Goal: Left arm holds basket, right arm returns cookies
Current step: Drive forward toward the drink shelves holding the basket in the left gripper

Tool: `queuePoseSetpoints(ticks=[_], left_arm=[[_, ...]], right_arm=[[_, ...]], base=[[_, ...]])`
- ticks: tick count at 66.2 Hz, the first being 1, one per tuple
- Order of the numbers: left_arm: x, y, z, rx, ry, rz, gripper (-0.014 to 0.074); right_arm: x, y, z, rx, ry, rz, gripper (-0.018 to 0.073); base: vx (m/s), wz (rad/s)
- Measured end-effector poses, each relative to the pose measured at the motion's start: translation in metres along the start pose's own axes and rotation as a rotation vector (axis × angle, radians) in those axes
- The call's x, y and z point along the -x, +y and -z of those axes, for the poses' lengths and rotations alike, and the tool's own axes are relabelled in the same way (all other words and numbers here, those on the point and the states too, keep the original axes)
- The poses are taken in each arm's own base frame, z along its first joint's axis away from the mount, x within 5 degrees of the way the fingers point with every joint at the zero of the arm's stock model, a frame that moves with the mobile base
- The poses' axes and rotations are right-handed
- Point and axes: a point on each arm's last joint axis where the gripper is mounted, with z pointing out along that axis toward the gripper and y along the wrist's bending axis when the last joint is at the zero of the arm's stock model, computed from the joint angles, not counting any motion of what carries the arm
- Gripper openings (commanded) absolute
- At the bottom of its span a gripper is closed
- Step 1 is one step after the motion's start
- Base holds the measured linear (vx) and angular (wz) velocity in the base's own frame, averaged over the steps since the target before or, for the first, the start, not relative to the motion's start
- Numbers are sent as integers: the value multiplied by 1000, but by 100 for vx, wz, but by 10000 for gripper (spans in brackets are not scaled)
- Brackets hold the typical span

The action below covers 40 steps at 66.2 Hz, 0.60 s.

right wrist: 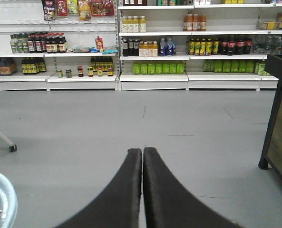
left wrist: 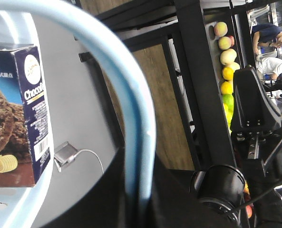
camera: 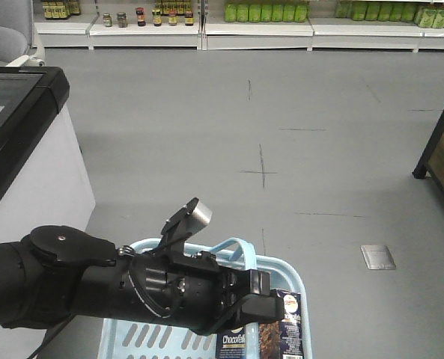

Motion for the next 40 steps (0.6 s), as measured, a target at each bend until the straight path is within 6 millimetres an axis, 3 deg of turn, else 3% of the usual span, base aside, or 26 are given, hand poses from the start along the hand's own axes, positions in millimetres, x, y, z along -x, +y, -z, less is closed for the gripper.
queuePoseSetpoints(ticks=[40], left_arm=[[0,0,0,0,0,0,-6]], right_arm=[[0,0,0,0,0,0,-9]], base=[[39,-5]])
